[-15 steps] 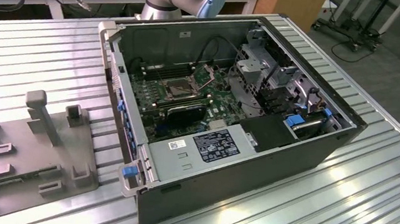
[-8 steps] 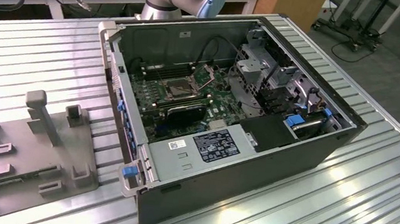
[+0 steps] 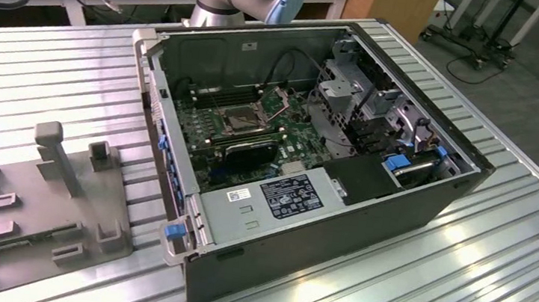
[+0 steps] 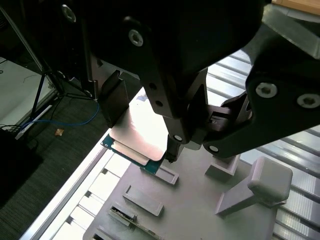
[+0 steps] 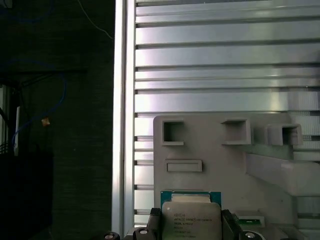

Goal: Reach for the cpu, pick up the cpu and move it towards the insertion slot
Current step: 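Pick up the cpu and move it towards the insertion slot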

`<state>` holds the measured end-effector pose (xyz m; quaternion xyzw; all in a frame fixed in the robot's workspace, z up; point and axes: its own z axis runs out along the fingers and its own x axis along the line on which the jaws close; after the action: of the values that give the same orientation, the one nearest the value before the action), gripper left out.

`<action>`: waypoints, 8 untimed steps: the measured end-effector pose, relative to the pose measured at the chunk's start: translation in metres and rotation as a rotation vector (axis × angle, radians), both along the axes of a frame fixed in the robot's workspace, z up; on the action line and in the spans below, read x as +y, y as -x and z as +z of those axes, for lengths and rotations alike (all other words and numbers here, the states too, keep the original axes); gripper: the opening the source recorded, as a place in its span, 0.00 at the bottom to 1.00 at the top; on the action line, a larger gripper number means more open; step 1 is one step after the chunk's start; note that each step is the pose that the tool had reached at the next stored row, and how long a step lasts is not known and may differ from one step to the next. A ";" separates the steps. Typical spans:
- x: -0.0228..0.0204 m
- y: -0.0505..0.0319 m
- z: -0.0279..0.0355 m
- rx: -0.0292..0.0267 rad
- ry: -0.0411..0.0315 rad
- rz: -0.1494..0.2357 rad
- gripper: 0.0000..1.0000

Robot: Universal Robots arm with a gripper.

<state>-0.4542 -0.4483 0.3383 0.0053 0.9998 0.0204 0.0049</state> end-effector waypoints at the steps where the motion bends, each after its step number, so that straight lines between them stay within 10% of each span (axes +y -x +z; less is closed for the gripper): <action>1: 0.0000 0.0000 0.0009 -0.0002 -0.0001 0.000 0.55; 8: 0.0000 0.0000 0.0089 -0.0001 -0.0001 0.000 0.55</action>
<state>-0.4542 -0.4483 0.3472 0.0053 0.9998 0.0204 0.0049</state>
